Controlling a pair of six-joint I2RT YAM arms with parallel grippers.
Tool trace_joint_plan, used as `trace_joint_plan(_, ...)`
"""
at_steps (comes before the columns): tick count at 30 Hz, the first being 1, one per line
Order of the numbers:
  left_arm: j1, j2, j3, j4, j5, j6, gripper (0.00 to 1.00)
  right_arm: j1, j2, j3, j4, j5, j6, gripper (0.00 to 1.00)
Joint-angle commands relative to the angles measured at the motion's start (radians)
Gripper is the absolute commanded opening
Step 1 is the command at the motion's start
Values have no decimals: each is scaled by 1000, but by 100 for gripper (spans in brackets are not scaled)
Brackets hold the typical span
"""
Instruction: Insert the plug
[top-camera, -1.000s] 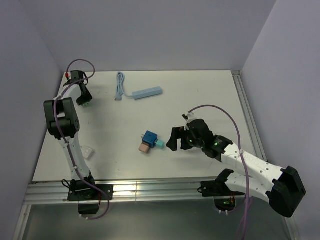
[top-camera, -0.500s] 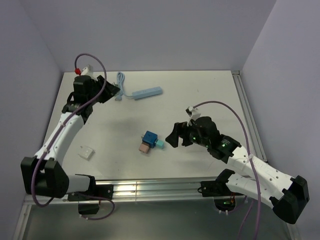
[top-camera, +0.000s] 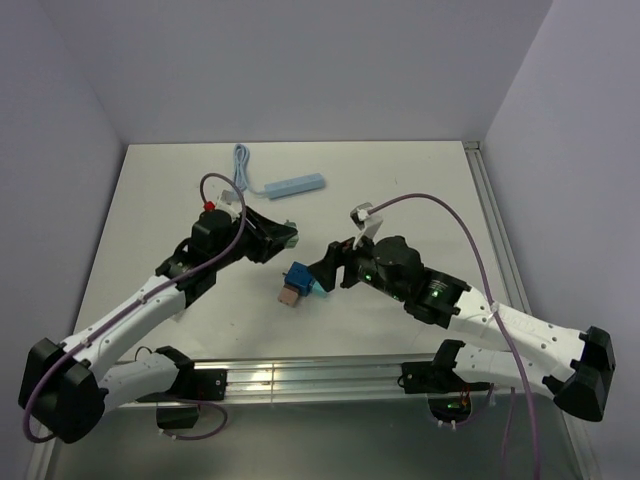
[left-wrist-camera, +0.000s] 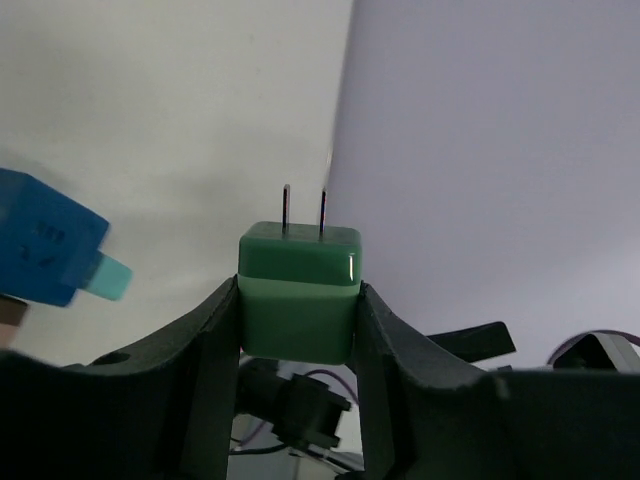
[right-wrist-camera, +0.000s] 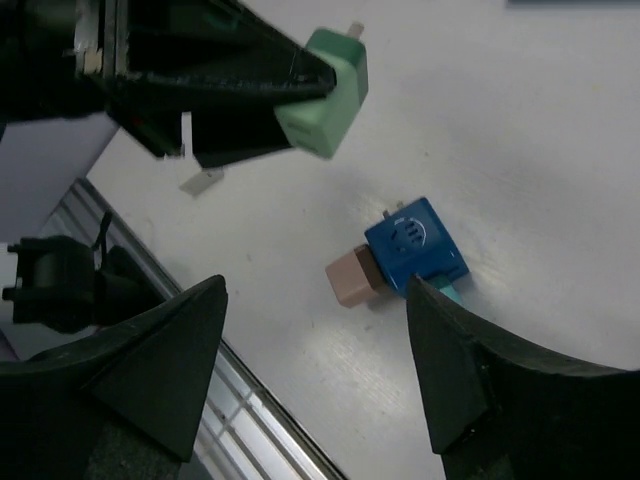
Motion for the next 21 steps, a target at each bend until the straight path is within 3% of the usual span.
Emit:
trace_joint_plan(1, -51, -74, -40, 148, -69, -228, 0, 53, 71, 76, 102, 159, -27, 78)
trace_joint_plan(7, -105, -111, -74, 121, -95, -384, 0, 126, 102, 36, 274, 340, -72, 75)
trace_joint_plan(21, -137, -79, -31, 99, -23, -509, 0, 168, 194, 15, 420, 425, -105, 64)
